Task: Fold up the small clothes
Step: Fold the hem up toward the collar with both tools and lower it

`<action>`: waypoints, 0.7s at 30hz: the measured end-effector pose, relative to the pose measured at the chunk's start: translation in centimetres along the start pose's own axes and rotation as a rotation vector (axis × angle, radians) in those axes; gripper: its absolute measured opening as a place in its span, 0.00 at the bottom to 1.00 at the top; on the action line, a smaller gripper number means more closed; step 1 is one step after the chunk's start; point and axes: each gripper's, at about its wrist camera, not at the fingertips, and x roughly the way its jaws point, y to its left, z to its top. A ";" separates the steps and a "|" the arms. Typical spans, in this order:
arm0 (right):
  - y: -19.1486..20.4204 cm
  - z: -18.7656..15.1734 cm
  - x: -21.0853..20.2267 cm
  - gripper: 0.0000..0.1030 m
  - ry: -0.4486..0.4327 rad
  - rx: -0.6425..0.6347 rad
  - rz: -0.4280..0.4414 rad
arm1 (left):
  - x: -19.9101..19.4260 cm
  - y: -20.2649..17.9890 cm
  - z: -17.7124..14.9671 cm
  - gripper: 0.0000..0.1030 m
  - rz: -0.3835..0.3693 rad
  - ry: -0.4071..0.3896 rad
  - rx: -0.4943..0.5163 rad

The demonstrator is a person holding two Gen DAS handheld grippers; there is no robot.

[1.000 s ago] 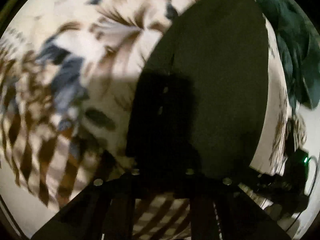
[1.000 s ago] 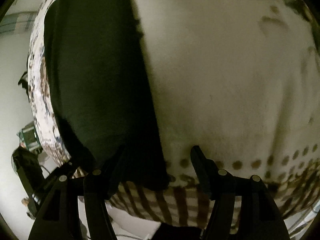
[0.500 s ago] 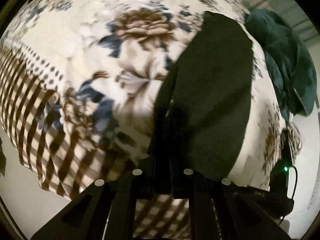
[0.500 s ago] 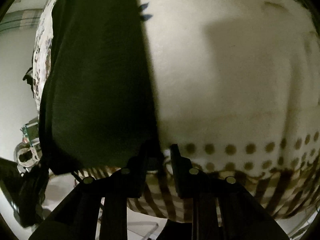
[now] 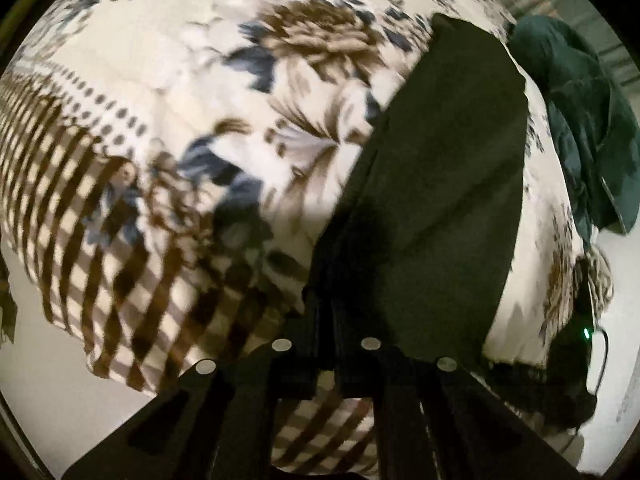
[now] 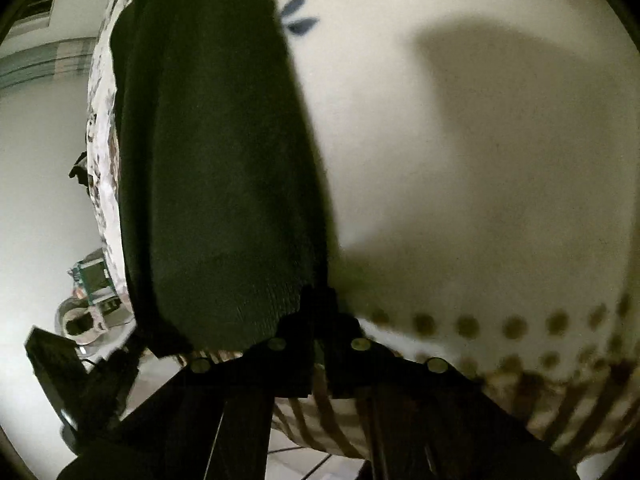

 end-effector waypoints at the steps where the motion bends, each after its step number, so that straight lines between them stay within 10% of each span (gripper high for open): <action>1: -0.1 -0.4 -0.6 0.02 -0.002 -0.010 -0.004 | 0.4 0.5 0.0 0.02 0.029 0.011 0.004; 4: -0.2 -0.9 -0.8 0.02 0.035 -0.062 -0.087 | 2.7 2.9 -0.2 0.01 0.094 0.086 -0.015; 8: 0.4 0.5 0.2 0.12 0.079 -0.067 -0.061 | 2.3 5.0 0.5 0.07 -0.038 0.093 -0.107; 10: 0.3 0.9 -0.1 0.45 0.073 -0.069 -0.013 | 2.1 4.6 1.4 0.55 -0.102 0.066 -0.095; 12: -0.7 0.8 -0.9 0.58 0.056 -0.064 0.037 | 2.8 3.9 2.5 0.68 -0.191 0.037 -0.092; 19: -2.5 1.5 0.7 0.62 0.062 -0.009 0.118 | 8.9 -0.4 3.8 0.67 -0.195 0.112 0.102; 20: -2.3 1.5 0.6 0.62 0.048 0.005 0.154 | 8.5 -0.7 3.5 0.60 -0.183 0.101 0.127; 21: -2.3 1.5 0.6 0.62 0.042 0.010 0.188 | 8.1 -1.0 3.2 0.30 -0.175 0.088 0.157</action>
